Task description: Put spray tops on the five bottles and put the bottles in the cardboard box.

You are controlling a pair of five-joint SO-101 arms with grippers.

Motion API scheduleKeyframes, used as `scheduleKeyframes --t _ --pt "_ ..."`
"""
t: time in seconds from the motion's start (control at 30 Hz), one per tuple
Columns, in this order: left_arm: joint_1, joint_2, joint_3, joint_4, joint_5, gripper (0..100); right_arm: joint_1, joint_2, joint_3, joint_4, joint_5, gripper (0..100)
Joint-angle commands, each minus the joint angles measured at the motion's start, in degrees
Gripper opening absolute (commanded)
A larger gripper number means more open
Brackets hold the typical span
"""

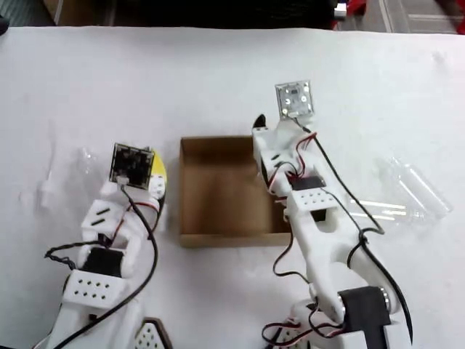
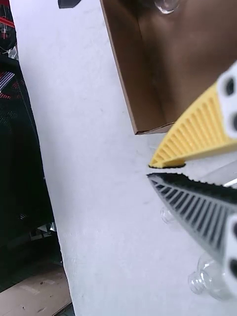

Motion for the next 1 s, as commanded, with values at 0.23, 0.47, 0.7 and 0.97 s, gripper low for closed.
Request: scheduleKeyframes --t 0.23,0.47,0.7,0.97 --pt "-0.22 -1.19 -0.53 -1.93 0.00 2 -0.40 -2.33 -1.58 0.84 0.00 20.8" --pt "-0.22 -1.19 -0.53 -1.93 0.00 2 0.22 -16.84 -1.58 11.56 -0.53 20.9" --pt "-0.13 -1.19 -0.53 -1.93 0.00 2 6.02 -35.65 -1.58 21.05 -3.25 20.9" --pt "1.63 -1.10 -0.44 -1.76 -0.44 2 15.78 -40.57 -1.49 22.55 -12.57 20.6"
